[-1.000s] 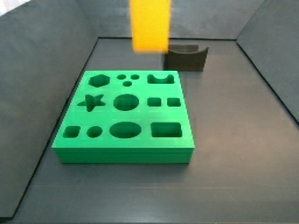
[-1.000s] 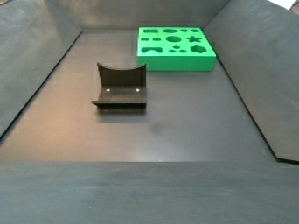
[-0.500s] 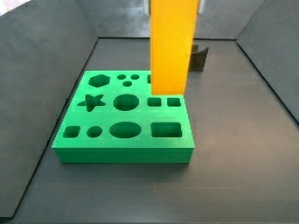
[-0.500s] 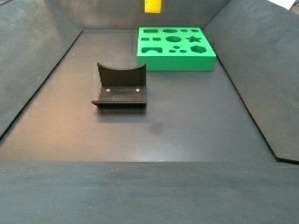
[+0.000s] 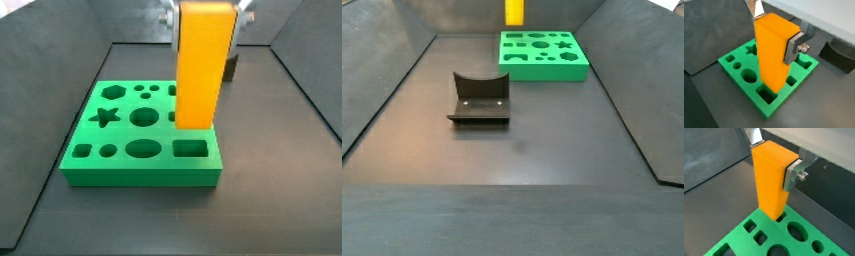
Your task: Insert the rectangle object.
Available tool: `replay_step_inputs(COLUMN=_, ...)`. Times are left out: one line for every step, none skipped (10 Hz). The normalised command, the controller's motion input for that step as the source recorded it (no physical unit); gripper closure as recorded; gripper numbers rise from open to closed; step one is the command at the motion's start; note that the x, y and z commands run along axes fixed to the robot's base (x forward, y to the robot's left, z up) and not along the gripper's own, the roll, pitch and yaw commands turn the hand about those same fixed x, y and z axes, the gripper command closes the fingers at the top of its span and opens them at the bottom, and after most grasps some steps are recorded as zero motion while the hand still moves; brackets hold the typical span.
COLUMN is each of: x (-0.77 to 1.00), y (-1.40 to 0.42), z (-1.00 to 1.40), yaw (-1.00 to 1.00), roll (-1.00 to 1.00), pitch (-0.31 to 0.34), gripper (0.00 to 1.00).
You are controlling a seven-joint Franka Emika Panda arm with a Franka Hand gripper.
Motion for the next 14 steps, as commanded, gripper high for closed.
replay_step_inputs(x=0.0, y=-0.04, z=-0.35, yaw=0.03, roll=-0.17, pitch=0.0, gripper=1.0)
replay_step_inputs(x=0.0, y=-0.07, z=-0.42, yaw=0.05, roll=-0.07, pitch=0.0, gripper=1.0)
replay_step_inputs(x=0.05, y=-0.14, z=-0.4, yaw=0.03, roll=-0.06, pitch=0.026, gripper=1.0)
replay_step_inputs(x=0.18, y=-0.26, z=-0.3, yaw=0.0, roll=-0.03, pitch=0.049, gripper=1.0)
replay_step_inputs(x=0.08, y=-0.16, z=-0.16, yaw=0.0, roll=0.0, pitch=0.036, gripper=1.0)
replay_step_inputs(x=0.01, y=-0.12, z=-0.13, yaw=0.0, roll=0.0, pitch=0.014, gripper=1.0)
replay_step_inputs(x=0.0, y=-0.05, z=-0.09, yaw=0.0, roll=0.0, pitch=0.003, gripper=1.0)
replay_step_inputs(x=0.0, y=0.0, z=-0.08, yaw=0.0, roll=0.0, pitch=0.004, gripper=1.0)
replay_step_inputs(x=0.0, y=0.0, z=-0.14, yaw=0.03, roll=0.0, pitch=0.016, gripper=1.0)
replay_step_inputs(x=0.0, y=0.02, z=-0.14, yaw=0.09, roll=0.02, pitch=0.017, gripper=1.0)
replay_step_inputs(x=0.0, y=0.02, z=-0.13, yaw=0.07, roll=0.02, pitch=0.021, gripper=1.0)
replay_step_inputs(x=0.0, y=0.0, z=-0.21, yaw=0.04, roll=0.0, pitch=0.004, gripper=1.0)
replay_step_inputs(x=0.0, y=-0.01, z=-0.35, yaw=0.01, roll=0.0, pitch=0.0, gripper=1.0)
replay_step_inputs(x=0.0, y=-0.09, z=-0.46, yaw=0.0, roll=0.01, pitch=0.0, gripper=1.0)
